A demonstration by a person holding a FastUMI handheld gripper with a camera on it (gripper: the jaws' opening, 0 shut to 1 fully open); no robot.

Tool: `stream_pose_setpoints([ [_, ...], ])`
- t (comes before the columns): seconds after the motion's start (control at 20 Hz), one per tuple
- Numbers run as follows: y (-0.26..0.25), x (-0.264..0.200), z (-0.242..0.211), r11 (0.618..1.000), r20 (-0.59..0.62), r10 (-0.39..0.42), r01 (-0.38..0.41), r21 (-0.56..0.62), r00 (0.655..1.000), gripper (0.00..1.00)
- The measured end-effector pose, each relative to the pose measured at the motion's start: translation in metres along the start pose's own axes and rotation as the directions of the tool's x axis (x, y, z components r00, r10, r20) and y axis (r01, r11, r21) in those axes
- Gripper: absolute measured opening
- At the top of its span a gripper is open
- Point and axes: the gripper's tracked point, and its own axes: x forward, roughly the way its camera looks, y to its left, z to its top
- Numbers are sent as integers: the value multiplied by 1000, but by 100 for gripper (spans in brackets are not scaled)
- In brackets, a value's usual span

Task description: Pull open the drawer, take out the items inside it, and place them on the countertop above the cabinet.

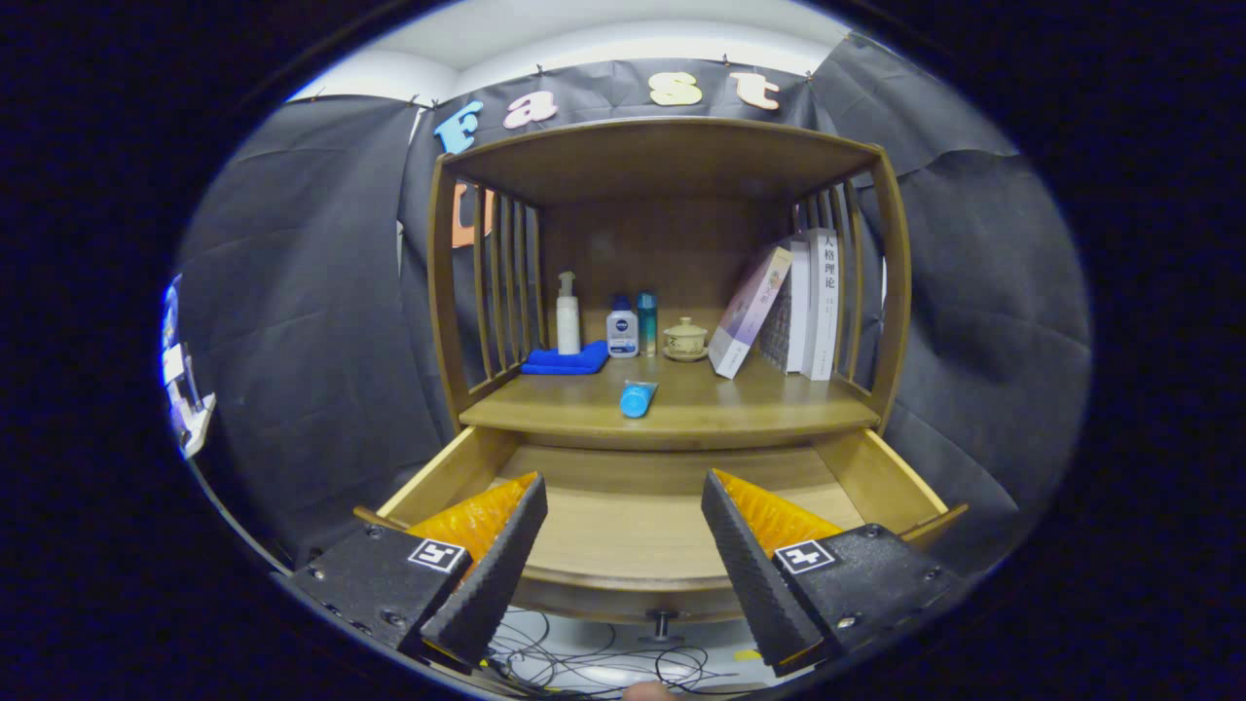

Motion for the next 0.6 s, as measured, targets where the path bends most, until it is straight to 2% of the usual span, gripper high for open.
stream_pose_setpoints([
  [0.25,-14,-16,-42,999,50,-30,31,-8,998,100],
  [0.6,-26,-7,-91,998,24,-65,65,-7,998,100],
])
